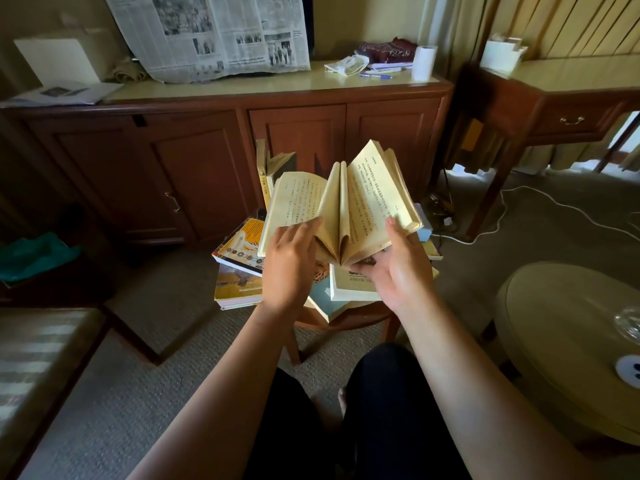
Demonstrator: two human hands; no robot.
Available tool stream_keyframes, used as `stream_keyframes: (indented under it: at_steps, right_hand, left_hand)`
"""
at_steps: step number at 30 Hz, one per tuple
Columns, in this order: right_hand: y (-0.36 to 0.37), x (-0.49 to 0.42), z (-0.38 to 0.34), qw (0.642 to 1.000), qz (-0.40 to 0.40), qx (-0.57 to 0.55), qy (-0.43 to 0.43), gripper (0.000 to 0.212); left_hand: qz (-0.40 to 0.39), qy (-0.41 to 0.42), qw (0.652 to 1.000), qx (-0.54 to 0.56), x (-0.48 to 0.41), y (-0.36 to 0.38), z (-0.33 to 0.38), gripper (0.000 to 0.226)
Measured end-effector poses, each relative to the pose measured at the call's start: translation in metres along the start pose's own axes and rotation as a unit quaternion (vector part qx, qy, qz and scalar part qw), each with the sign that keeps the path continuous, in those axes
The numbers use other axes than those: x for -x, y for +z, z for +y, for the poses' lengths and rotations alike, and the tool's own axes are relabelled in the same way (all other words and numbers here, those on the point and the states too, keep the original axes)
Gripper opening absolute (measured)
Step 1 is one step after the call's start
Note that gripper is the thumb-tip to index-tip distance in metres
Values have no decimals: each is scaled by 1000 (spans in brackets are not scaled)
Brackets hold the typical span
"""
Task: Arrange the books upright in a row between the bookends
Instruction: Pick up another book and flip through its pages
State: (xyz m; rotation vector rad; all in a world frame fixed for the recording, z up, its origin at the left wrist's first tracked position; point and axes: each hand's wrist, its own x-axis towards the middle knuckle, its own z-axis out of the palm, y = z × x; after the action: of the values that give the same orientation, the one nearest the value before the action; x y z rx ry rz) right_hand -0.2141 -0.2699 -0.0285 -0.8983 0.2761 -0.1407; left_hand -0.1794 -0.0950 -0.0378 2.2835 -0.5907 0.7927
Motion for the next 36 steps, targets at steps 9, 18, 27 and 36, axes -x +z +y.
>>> stream_keyframes:
  at_steps: [9, 18, 27, 36]
  right_hand:
    - [0, -1, 3, 998, 5, -56, -21, 47]
    - [-1, 8, -2, 998, 27, -38, -41, 29]
    - [1, 9, -7, 997, 53, -23, -55, 30]
    - [-1, 10, -9, 997, 55, -12, -60, 37]
  left_hand:
    - [-24, -86, 994, -62, -15, -2, -5, 44]
    - [9, -7, 987, -159, -25, -13, -7, 33]
    - [-78, 10, 968, -237, -30, -7, -1, 53]
    - [-195, 162, 963, -94, -46, -19, -6, 63]
